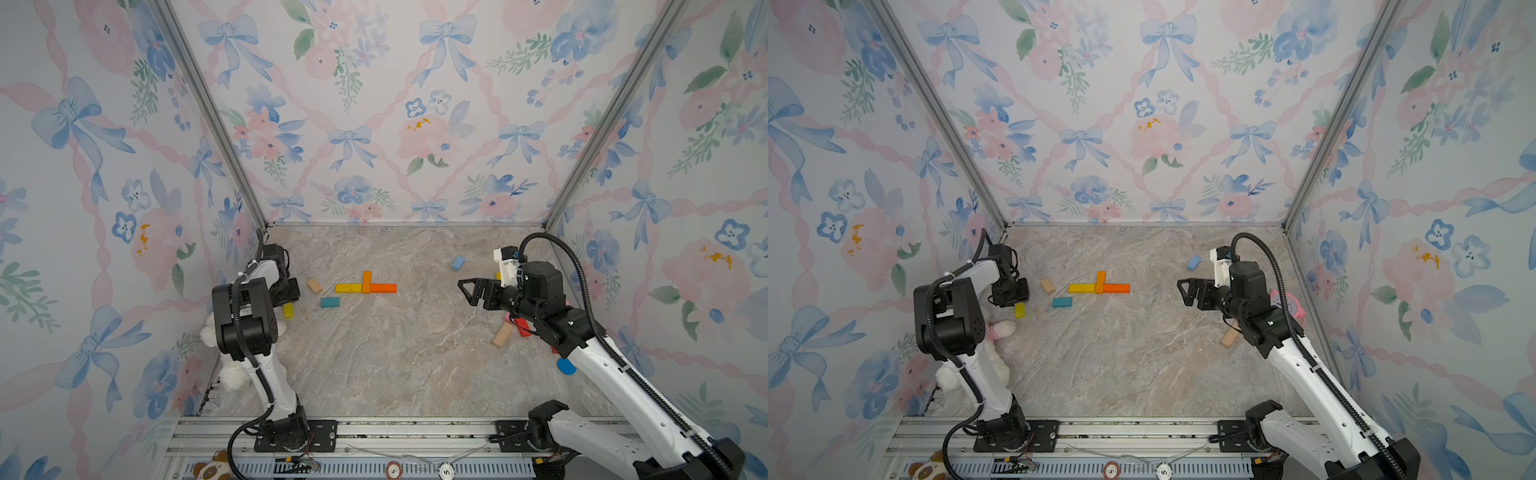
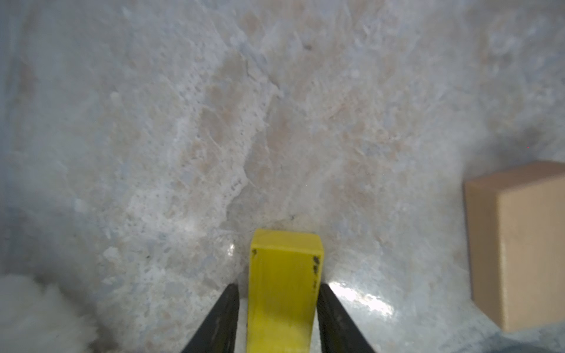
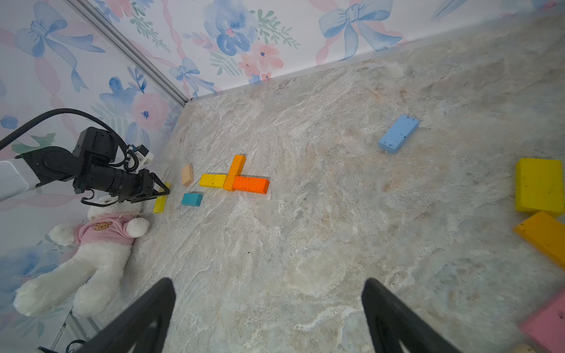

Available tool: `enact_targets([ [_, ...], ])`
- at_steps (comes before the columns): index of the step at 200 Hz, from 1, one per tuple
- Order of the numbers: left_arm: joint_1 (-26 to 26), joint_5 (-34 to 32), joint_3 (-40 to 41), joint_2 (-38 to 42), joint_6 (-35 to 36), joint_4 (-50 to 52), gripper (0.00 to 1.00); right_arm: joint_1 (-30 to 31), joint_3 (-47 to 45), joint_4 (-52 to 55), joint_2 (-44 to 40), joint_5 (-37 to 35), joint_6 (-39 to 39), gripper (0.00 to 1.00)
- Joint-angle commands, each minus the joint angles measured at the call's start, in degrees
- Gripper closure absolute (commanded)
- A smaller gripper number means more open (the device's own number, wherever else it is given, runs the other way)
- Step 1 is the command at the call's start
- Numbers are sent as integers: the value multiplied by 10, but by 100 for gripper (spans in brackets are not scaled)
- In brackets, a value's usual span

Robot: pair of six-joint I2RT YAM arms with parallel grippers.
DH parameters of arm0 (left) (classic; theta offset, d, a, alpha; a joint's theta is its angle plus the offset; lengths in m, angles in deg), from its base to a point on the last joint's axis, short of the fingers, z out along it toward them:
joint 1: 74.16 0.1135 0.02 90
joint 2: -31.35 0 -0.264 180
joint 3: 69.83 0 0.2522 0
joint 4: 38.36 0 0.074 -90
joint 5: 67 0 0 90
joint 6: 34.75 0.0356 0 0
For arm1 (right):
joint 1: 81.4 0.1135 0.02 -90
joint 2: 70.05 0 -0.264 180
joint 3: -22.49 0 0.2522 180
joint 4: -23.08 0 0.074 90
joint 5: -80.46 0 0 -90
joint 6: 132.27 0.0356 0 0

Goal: Assemble the letter t with building blocks
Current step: Pick up the building block from the center of the board, then assemble the building block at the center of the board.

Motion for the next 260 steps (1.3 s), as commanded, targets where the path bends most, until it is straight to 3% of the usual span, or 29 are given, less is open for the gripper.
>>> enact_targets([
  [1, 12, 23, 13, -21, 0, 1, 67, -3, -1, -2, -15, 3, 6, 2],
  [57, 0, 61, 13, 67, 5, -9, 85, -4, 2, 14, -15, -16, -12, 0],
  [107, -49, 101, 30, 192, 3, -8, 89, -24, 5, 44, -12, -25, -26, 0],
  [169, -212, 117, 88, 317, -65, -7, 89, -31, 5, 53, -22, -28, -26, 0],
  [212, -341, 87, 157, 369, -135, -8, 89, -31, 10, 47, -14, -21, -25, 0],
  [260, -402, 84, 204, 356, -189, -8, 89, -31, 3, 41, -9, -16, -24, 0],
])
